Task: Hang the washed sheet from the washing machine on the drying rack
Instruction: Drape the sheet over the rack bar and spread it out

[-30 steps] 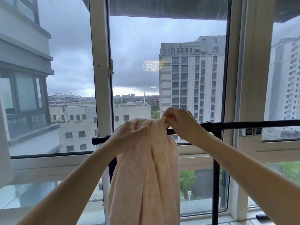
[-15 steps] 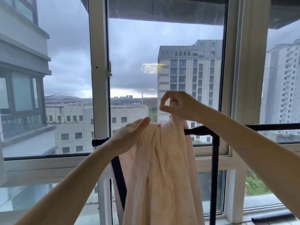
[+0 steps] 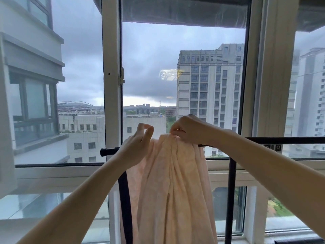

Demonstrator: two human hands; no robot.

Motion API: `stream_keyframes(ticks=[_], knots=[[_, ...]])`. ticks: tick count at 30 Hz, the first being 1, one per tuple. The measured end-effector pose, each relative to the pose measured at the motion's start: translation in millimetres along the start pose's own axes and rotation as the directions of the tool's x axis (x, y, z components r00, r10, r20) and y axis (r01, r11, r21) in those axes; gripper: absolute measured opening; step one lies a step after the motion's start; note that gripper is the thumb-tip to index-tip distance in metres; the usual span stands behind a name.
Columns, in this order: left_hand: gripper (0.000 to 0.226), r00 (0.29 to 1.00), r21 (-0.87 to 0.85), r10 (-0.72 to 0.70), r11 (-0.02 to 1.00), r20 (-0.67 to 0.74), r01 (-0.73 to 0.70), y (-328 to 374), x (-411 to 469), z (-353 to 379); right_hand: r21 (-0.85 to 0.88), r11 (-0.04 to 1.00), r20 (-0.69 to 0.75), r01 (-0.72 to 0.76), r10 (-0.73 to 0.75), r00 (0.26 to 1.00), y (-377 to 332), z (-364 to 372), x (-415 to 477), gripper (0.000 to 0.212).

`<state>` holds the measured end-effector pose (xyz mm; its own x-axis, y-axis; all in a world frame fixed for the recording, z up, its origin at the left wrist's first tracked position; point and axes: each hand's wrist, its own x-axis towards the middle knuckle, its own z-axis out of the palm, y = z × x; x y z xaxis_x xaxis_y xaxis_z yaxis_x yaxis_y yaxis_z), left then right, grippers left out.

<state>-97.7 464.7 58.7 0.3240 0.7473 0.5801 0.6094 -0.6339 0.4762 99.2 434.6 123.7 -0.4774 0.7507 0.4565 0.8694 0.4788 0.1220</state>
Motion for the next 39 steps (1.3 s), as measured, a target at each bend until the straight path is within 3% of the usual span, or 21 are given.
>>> stream_keyframes(ticks=[4, 7, 11, 16, 30, 39], knots=[[0.043, 1.0, 0.009, -0.01, 1.0, -0.014, 0.011, 9, -5, -2, 0.194, 0.981, 0.128, 0.007, -0.033, 0.991, 4, -2, -16, 0.037], [0.037, 0.994, -0.07, -0.08, 0.995, -0.07, 0.075, 12, -6, -3, 0.132, 0.99, 0.181, 0.041, -0.065, 0.981, 8, 3, -21, 0.043], [0.038, 0.993, -0.042, -0.103, 0.994, -0.066, 0.1, 19, -10, -1, 0.088, 0.991, 0.027, 0.101, -0.103, 0.994, 8, 11, -20, 0.014], [0.036, 0.985, 0.012, -0.095, 0.995, -0.147, 0.098, 21, -14, 3, 0.052, 0.985, -0.079, 0.164, -0.159, 0.984, 15, 0, -22, 0.01], [0.049, 0.987, 0.365, -0.054, 0.925, -0.15, 0.105, 13, -13, 15, 0.048, 0.999, -0.199, 0.023, -0.013, 0.98, 62, -59, -53, 0.006], [0.051, 0.979, 0.42, -0.051, 0.898, -0.199, 0.133, 6, -10, 20, 0.096, 0.985, -0.182, -0.146, 0.162, 0.97, 142, -56, -126, 0.008]])
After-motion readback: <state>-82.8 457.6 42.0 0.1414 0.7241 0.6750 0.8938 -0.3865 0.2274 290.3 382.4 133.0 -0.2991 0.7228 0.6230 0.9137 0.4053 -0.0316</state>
